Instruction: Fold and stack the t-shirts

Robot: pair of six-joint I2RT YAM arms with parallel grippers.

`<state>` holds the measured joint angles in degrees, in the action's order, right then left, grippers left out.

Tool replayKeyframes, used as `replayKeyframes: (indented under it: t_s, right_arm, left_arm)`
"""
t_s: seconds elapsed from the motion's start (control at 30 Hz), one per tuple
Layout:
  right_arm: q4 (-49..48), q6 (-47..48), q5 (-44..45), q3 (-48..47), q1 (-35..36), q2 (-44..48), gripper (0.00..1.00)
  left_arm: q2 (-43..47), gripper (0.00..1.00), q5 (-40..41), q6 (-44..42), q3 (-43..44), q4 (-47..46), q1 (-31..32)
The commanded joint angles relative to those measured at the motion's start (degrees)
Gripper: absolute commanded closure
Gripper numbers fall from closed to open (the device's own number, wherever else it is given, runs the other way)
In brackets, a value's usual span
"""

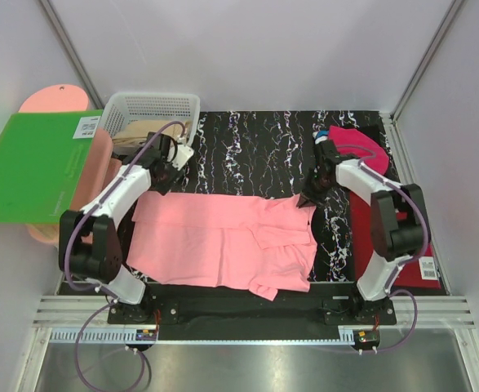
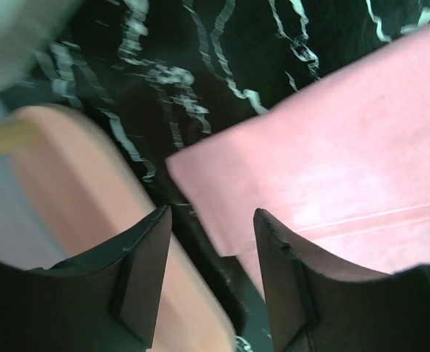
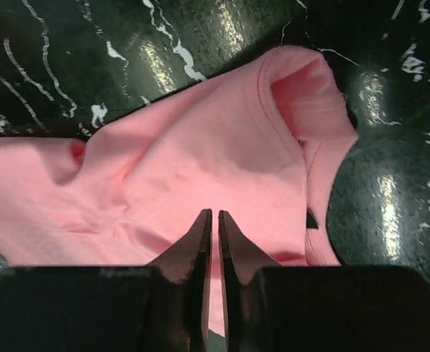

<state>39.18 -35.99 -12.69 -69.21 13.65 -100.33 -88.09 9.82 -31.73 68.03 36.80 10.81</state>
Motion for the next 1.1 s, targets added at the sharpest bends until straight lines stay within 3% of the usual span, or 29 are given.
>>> replayKeyframes:
  t_s: [0.0,0.53,1.07]
  right_arm:
    - [-3.1,-0.8,0.7,-4.0,1.7,-2.8,0.87]
    - [-3.0,2.8,9.0,-6.6,1.6,-13.8,0.94]
    - [-1.2,4.8,15.1,2.0,-4.1,-7.2,0.93]
  left_arm:
    - [-5.0,0.48,-0.3,1.8,1.8,-1.1,-0.3]
    - [-13.6,0.55,6.5,-0.5,-3.2,-12.1,-1.2]
    - [-12.8,0.58,5.6,-2.4,-12.1,-18.4,-6.9]
